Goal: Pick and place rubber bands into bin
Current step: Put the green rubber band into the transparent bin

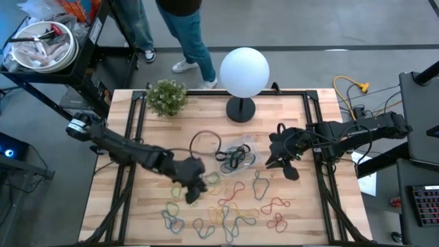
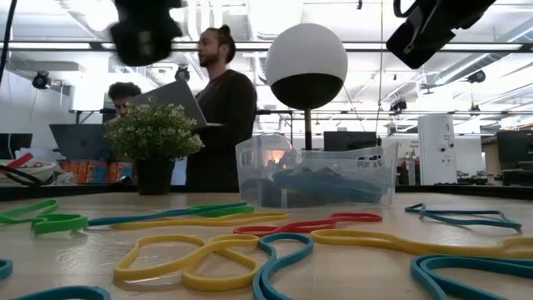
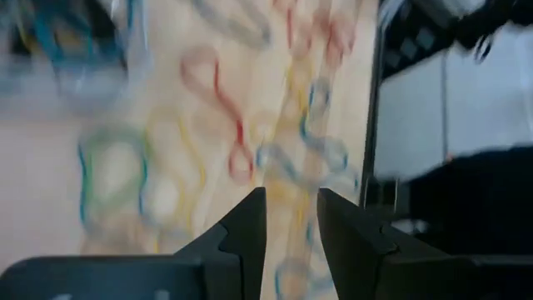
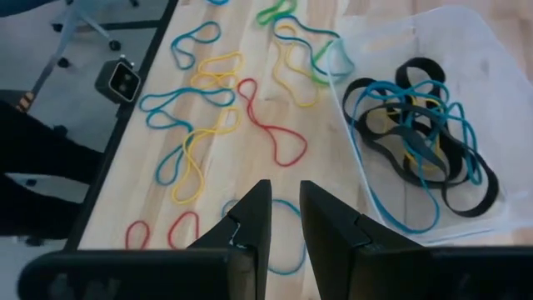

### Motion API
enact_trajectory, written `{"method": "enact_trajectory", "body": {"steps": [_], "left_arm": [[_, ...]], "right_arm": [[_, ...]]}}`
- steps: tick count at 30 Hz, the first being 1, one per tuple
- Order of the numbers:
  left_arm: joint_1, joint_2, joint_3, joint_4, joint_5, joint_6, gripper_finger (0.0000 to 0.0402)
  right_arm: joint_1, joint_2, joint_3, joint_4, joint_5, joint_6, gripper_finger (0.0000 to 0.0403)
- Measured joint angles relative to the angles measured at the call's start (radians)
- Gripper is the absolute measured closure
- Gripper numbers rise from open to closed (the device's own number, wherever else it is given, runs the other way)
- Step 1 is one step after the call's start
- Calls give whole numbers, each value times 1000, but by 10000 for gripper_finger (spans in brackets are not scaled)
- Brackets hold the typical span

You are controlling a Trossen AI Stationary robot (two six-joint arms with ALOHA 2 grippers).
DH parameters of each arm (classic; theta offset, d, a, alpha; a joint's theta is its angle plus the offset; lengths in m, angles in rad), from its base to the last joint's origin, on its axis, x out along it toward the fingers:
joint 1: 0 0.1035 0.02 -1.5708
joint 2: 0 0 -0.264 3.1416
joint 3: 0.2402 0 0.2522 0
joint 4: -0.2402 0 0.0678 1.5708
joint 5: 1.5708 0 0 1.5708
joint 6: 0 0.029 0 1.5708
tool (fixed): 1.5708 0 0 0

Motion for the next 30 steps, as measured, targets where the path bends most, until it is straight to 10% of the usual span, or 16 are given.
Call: {"method": "enact_trajectory", "body": {"steps": [30], "left_arm": [[-166,-2,-164,-313,-14,-81,309]], "right_arm": [[13,0,-19,173,61,175,342]]}}
